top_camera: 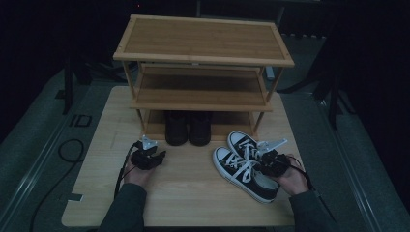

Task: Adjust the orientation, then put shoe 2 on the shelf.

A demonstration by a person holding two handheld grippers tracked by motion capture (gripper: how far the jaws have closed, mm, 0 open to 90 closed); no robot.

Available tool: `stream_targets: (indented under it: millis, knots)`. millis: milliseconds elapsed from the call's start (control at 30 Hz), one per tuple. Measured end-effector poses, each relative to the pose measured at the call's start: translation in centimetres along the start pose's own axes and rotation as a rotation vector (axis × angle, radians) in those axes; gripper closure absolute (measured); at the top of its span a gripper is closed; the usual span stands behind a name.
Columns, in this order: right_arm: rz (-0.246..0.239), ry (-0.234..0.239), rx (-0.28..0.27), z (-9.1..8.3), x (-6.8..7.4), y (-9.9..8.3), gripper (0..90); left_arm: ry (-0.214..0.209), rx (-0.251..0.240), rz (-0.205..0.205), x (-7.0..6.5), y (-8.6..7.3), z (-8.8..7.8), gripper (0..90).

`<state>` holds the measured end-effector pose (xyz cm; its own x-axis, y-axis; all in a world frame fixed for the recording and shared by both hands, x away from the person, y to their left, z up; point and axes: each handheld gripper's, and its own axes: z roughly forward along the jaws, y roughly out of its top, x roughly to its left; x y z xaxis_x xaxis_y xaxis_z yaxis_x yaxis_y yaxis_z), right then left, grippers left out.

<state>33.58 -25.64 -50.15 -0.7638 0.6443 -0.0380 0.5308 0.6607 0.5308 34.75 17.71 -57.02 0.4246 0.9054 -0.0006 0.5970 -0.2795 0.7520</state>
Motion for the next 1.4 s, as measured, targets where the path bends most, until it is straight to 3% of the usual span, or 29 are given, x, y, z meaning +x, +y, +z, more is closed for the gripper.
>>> stream_targets:
  millis: [667,1400]
  knots:
    - [-0.022,0.015,0.015,-0.6,-0.5,0.4,86.1,0.000,0.001,0.000,0.0,0.0,0.0,56.1]
    - [-0.054,0.009,-0.012,-3.0,-1.3,1.8,86.2,0.001,0.002,-0.001,0.0,0.0,0.0,56.1]
